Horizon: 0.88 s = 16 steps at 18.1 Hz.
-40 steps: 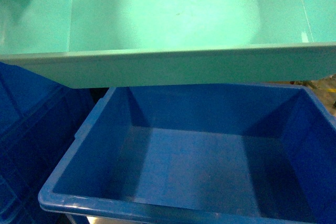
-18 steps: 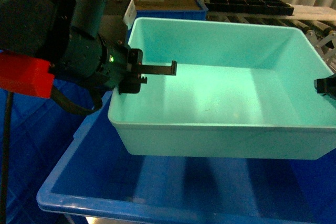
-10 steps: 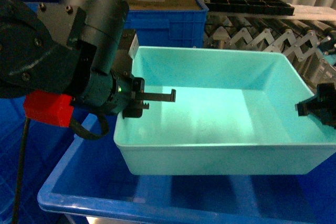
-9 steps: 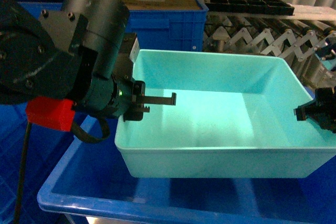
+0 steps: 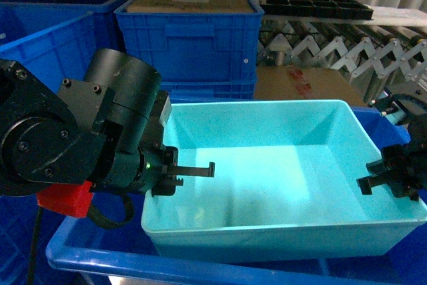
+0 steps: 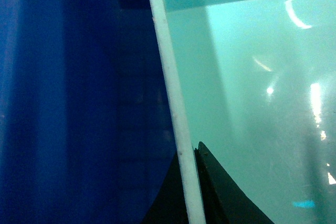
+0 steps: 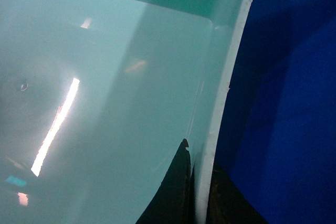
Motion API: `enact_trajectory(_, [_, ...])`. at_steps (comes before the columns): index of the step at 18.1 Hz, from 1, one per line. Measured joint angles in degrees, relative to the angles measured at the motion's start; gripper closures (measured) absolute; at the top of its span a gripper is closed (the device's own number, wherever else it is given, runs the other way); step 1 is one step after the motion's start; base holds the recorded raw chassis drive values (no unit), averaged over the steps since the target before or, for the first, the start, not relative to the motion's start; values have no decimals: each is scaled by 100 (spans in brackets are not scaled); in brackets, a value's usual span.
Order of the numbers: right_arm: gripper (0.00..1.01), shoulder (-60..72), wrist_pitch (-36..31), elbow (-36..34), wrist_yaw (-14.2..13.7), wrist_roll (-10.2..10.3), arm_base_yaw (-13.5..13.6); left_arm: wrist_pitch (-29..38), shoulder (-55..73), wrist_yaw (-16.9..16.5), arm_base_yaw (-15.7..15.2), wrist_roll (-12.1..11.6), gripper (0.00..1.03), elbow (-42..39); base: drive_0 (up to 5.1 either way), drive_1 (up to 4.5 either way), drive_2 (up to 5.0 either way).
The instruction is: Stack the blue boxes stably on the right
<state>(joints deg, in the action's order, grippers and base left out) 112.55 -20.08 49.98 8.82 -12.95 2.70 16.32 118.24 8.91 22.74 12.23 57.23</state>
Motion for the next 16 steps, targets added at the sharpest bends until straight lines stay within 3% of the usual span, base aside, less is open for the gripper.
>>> enact_trajectory(5, [99,59,-24,-120,-184,74,186,-63,68,7,-46,-197,101,0,0,0,0])
enact_trajectory(16, [99,-9,133,142,-109,92,24,-142,63,114,61,-212,101,199,0,0,0])
